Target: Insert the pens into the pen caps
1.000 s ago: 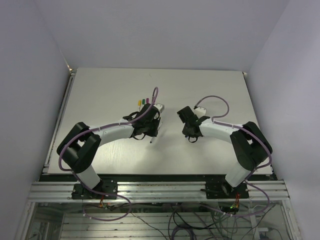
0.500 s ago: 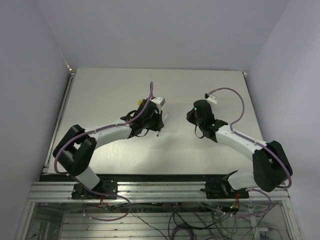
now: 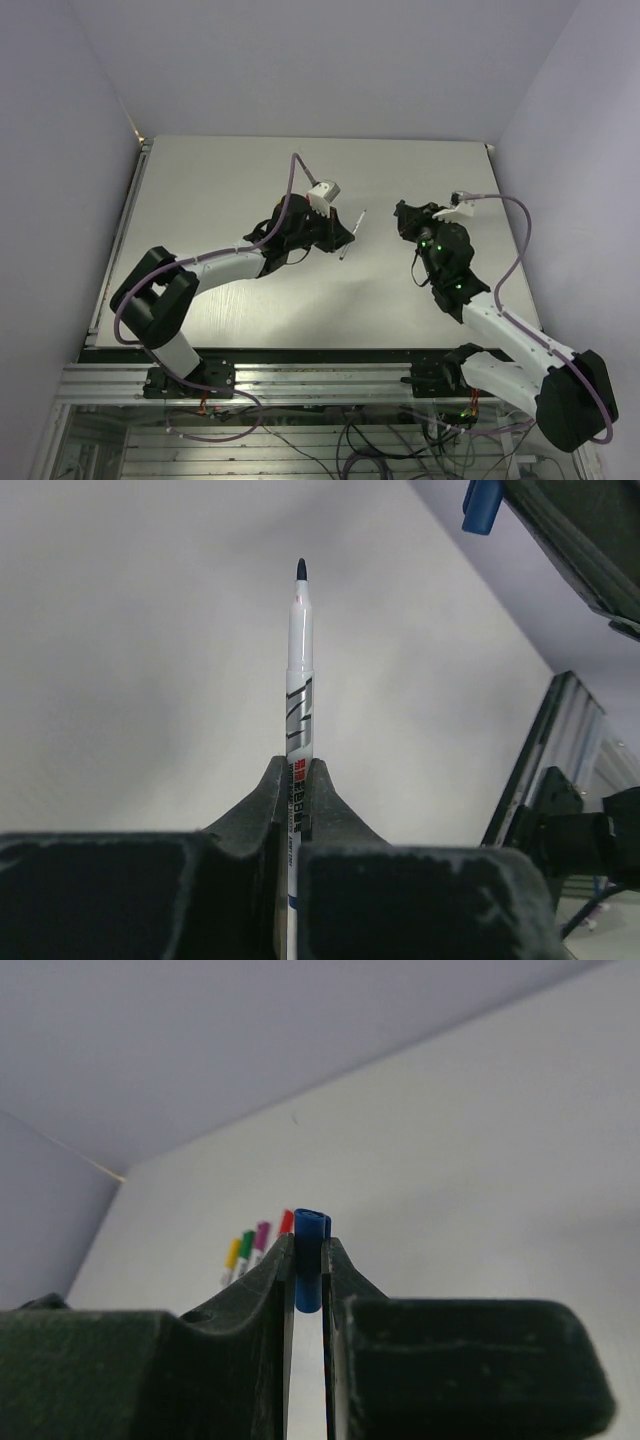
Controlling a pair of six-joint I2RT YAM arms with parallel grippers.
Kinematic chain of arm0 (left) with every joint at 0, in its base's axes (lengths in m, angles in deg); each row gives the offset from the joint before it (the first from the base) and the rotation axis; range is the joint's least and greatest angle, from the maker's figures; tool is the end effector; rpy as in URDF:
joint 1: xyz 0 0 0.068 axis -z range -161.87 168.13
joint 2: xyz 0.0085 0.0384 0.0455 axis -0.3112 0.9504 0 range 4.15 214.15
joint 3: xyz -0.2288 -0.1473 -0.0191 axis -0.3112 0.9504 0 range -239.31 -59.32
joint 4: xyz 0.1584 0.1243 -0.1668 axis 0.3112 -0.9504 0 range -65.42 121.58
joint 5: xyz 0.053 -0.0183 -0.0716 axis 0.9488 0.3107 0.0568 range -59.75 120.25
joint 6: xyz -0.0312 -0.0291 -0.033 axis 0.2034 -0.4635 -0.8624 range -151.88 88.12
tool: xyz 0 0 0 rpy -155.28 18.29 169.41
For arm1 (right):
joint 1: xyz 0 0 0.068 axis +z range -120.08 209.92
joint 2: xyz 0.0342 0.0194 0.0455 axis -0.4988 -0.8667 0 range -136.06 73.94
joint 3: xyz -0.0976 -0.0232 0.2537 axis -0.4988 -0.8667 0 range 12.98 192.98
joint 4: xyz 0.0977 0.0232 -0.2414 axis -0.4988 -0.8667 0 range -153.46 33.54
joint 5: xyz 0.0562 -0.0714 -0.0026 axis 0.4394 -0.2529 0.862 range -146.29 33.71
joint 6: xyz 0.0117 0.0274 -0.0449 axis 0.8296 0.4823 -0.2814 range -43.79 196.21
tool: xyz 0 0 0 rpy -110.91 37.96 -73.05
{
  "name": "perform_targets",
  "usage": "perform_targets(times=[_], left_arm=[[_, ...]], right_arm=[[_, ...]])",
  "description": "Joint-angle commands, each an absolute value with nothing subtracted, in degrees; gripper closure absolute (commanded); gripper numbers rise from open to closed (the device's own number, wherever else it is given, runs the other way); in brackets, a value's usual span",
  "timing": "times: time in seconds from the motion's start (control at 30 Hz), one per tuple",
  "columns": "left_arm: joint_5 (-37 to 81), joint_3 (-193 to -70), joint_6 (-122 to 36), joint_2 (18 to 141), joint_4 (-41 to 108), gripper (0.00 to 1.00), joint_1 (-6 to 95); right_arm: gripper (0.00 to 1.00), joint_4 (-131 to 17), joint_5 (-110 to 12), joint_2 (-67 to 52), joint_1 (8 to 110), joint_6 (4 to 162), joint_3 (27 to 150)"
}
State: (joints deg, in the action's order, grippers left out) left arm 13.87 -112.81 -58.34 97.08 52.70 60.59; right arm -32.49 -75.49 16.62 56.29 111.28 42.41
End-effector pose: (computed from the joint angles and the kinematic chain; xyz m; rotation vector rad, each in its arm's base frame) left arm 0.2615 -0.2528 0.2339 0.4886 1.9693 -1.0643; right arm 0.2107 0.0915 0.2668 0.3836 1.6187 0.5450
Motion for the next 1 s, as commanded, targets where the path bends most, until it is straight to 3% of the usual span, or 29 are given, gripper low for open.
perform_targets(times=[0.0, 0.4, 0.97], left_arm=[[6.64, -112.92, -60.00, 97.86, 63.13, 0.93, 60.71], [12.79, -113.18, -55.34, 91.85, 61.45, 0.93, 66.09], [18.29, -109.28, -52.28, 88.96, 64.35, 0.93, 67.72]], right_arm=[[1.00, -18.54, -72.90, 19.87, 55.77, 106.13, 39.09], [1.00, 2.89, -62.61, 16.52, 55.59, 106.82, 35.89], [1.00, -0.98, -60.50, 18.46, 55.61, 111.42, 35.84]])
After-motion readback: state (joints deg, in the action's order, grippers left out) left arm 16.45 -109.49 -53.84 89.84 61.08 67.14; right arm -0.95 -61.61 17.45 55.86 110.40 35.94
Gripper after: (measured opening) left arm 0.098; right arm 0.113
